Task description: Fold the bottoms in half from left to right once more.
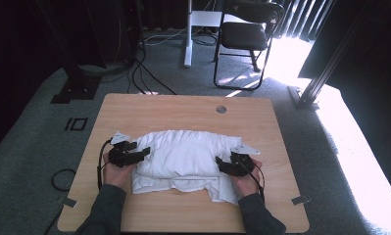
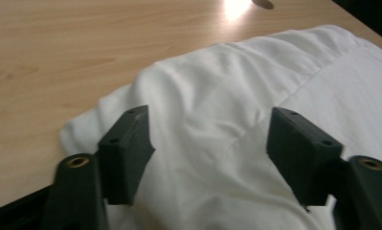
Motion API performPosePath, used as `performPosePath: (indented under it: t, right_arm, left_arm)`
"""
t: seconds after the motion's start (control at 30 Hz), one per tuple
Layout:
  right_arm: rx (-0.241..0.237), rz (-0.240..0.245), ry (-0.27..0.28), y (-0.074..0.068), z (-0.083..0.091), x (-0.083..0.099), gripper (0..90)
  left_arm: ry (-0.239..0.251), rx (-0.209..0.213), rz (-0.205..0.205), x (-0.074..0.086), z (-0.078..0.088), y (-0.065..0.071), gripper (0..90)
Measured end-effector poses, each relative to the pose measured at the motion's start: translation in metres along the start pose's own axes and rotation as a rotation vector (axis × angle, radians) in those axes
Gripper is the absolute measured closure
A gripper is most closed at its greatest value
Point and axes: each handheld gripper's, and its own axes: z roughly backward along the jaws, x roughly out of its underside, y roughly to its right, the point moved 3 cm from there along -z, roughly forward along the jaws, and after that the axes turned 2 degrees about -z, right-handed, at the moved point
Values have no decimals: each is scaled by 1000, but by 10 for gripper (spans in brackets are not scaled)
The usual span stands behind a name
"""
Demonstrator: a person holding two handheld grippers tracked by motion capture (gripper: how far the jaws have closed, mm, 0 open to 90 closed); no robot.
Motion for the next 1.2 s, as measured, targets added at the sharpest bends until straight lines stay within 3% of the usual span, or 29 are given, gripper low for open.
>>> performPosePath:
  t: [0.07,0.17,0.2,0.27,0.3,0.47,0.57,0.67,0.83,0.9,0.93,1.03,1.13,1.2]
  right_arm:
    - [43,65,45,-11,10,-9,344]
    - [33,135,119,-34,19,-23,503]
    - [9,140,140,-40,20,-28,545]
    - [-99,125,152,-52,16,-36,564]
    - [-127,124,147,-58,12,-39,565]
    - [-181,158,93,-82,-15,-41,516]
    - [-194,150,55,-89,-30,-37,487]
    - [-204,131,38,-90,-37,-34,448]
    - [-220,120,20,-89,-42,-32,428]
    - [-217,125,22,-90,-42,-32,474]
    - [-212,129,20,-90,-42,-32,508]
    - [-199,135,9,-89,-48,-28,593]
    - [-194,127,-24,-85,-57,-22,616]
    - [-199,119,-41,-85,-62,-17,620]
  left_arm:
    - [-26,-25,4,6,-3,-1,276]
    - [-86,-65,3,17,-12,-2,258]
    - [-114,-71,9,20,-16,-2,240]
    - [-147,-99,17,23,-21,-5,198]
    - [-156,-92,21,24,-22,-6,198]
    - [-217,-119,73,31,-30,-15,154]
    - [-214,-115,61,32,-30,-14,147]
    - [-201,-93,49,32,-30,-11,232]
    - [-201,21,67,33,-31,-7,653]
    - [-201,31,55,33,-32,-6,773]
    - [-197,41,71,32,-31,-7,807]
    - [-140,68,74,26,-22,-9,838]
    - [-26,106,73,13,-3,-7,846]
    - [30,137,46,0,9,-2,849]
